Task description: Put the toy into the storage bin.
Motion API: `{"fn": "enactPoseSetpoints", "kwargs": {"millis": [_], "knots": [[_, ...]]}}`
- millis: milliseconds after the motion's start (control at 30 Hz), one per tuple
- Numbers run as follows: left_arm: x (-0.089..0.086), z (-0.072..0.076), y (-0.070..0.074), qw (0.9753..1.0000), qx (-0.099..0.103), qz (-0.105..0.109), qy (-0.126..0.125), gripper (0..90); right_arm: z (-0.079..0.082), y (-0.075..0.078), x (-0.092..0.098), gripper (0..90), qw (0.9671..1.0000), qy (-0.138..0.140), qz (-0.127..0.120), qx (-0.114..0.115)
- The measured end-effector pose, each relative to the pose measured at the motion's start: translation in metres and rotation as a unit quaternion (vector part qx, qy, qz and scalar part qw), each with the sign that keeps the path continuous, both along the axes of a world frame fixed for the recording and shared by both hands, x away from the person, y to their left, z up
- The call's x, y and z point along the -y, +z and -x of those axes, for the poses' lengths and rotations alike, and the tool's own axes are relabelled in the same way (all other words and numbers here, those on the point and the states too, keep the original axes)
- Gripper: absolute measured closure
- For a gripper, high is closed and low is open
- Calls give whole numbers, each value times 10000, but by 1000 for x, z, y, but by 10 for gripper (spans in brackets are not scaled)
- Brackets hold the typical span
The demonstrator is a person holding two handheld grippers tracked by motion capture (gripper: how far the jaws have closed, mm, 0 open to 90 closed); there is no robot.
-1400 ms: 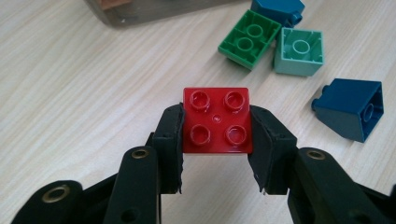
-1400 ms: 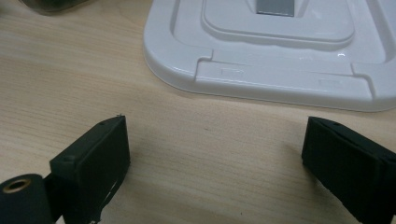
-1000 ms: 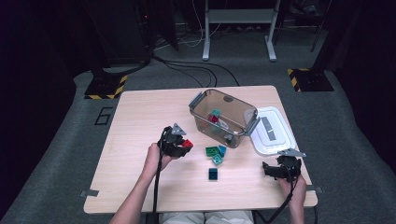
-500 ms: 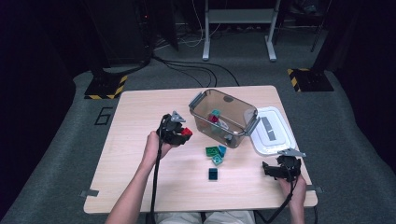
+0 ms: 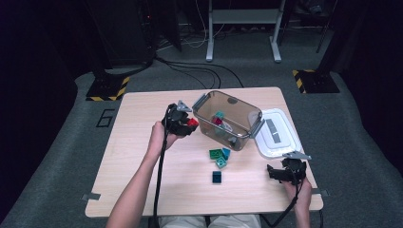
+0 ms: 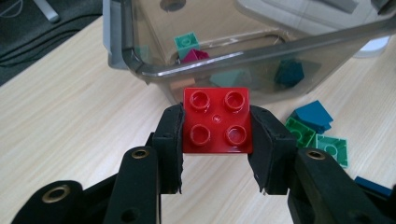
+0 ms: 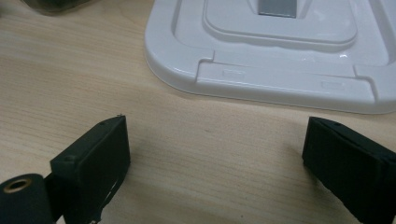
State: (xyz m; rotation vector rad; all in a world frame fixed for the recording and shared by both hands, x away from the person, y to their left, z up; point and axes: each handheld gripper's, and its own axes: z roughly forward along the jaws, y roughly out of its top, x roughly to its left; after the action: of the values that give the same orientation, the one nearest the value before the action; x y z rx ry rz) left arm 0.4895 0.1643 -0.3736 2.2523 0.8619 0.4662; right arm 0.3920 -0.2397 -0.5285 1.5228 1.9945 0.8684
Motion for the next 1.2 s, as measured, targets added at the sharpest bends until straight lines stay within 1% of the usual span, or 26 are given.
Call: {"fn": "enactPoseSetpoints", "kwargs": {"millis": [100,233,300,500,667,867,900,933,1000,1033,1067,1100,1133,1200], "knots": [[1,-2,3,10000,27,-27,-18,588,0,0,0,70,10000,1,1,2],[3,-9,9,10000,94,-19,22,588,0,0,0,70,10000,1,1,5],[4,-11,12,10000,79,38,27,588,0,0,0,70,10000,0,0,4],[7,-16,16,9999,119,13,31,588,0,0,0,71,10000,-5,5,3],[9,-23,25,9997,230,34,63,588,0,0,0,71,10000,-8,6,3],[11,-32,30,9996,244,24,119,588,0,0,0,71,10000,-14,5,6],[14,-36,33,9996,260,15,129,588,0,0,-1,71,10000,-37,-22,9],[15,-38,33,9995,265,26,142,588,0,0,0,71,10000,-10,8,3],[19,-43,34,9996,245,11,150,588,0,0,0,71,10000,-14,4,5],[19,-43,34,9996,245,11,150,588,0,0,0,71,10000,-13,4,4],[22,-49,34,9995,256,-41,160,588,0,0,0,71,10000,-13,3,6],[22,-49,34,9995,256,-41,160,588,0,0,0,71,10000,-30,-18,9],[25,-53,33,9997,189,-26,170,588,0,0,0,71,10000,-25,-15,7],[30,-57,30,9997,156,-50,163,587,0,0,0,71,10000,-33,-22,9]]}}
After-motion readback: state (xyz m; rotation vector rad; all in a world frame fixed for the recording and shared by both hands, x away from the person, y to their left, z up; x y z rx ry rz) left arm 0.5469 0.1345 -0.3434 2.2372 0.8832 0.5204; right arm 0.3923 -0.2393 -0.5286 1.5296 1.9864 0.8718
